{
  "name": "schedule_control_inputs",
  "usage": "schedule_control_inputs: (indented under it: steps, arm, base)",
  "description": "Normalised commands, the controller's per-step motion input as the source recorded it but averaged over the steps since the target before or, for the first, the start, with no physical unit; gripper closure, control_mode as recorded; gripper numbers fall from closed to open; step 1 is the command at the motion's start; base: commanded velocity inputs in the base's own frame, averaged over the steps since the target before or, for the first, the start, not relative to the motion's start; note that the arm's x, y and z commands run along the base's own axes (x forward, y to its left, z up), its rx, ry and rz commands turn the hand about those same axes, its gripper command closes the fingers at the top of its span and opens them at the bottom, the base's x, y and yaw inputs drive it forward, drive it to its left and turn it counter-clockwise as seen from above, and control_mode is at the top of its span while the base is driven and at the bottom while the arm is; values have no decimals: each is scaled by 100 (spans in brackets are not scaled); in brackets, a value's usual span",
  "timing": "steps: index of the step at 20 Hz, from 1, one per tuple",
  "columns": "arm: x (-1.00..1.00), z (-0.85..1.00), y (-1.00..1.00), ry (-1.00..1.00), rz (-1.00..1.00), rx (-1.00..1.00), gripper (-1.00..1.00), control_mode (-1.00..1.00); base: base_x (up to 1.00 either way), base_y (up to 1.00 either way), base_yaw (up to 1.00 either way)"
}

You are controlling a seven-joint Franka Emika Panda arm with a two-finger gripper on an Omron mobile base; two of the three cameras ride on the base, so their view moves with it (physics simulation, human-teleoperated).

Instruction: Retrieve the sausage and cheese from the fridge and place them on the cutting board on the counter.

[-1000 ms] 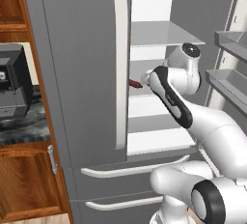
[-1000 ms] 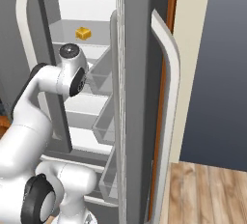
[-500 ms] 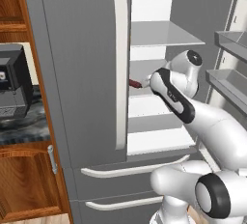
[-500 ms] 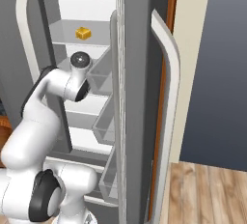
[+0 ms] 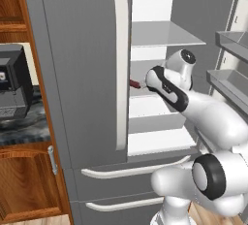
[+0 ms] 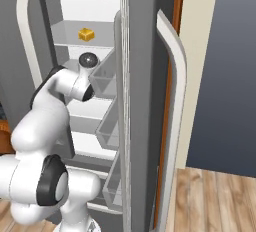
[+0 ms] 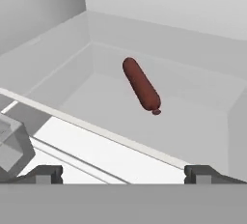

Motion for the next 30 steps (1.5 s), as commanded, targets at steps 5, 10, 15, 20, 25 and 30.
schedule_control_inputs:
  steps: [5, 10, 15, 20, 25, 30]
  arm:
    - [26, -19, 0, 0, 0, -2, -100, -100]
    - [20, -29, 0, 0, 0, 0, -100, -100]
    - [36, -5, 0, 0, 0, 0, -100, -100]
    - [44, -9, 3, 4, 0, 0, -100, -100]
    - [33, -17, 9, 1, 0, 0, -100, -100]
    - [31, -22, 12, 0, 0, 0, -100, -100]
  base:
    - [0, 0, 0]
    - [0, 0, 0]
    - [0, 0, 0]
    - [0, 0, 0]
    - [0, 0, 0]
    - [0, 0, 0]
